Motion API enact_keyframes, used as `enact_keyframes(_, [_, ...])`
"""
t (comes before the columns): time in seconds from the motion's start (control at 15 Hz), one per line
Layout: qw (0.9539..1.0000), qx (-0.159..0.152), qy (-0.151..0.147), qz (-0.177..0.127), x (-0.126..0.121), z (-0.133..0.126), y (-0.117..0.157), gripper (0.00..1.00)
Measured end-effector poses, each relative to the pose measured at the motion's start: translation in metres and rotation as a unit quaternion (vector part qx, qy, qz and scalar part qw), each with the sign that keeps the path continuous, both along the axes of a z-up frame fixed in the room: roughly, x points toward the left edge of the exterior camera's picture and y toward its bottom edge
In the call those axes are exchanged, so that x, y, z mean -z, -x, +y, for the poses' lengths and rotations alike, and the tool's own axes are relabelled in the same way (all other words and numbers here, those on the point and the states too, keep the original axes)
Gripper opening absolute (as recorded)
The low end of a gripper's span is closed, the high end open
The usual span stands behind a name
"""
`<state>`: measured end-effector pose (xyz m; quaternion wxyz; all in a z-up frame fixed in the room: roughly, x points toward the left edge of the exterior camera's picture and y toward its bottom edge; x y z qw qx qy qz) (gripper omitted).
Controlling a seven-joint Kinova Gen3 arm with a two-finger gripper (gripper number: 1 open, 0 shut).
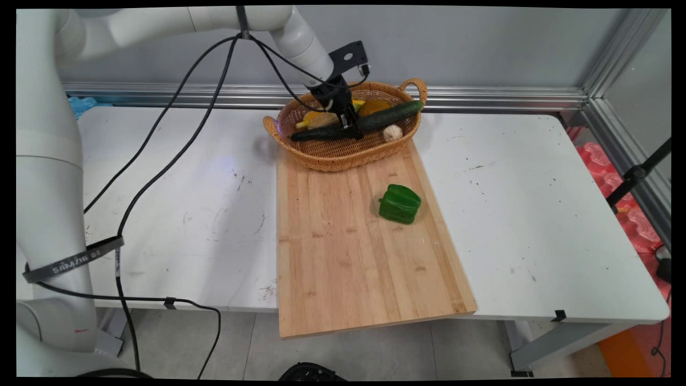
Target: Pick up the cucumber from the vegetable basket, then place the picked object on the cutting board
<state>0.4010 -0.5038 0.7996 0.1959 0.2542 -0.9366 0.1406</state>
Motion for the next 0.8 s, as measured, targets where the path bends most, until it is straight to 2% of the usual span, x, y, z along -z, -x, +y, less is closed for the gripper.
enact_keyframes(0.4, [0.9998, 0.016, 0.01, -0.003, -0.014, 0.0, 0.002, 0.0])
enact_keyframes(0.8, [0.9988, 0.033, 0.032, 0.018, -0.067, 0.018, 0.007, 0.0])
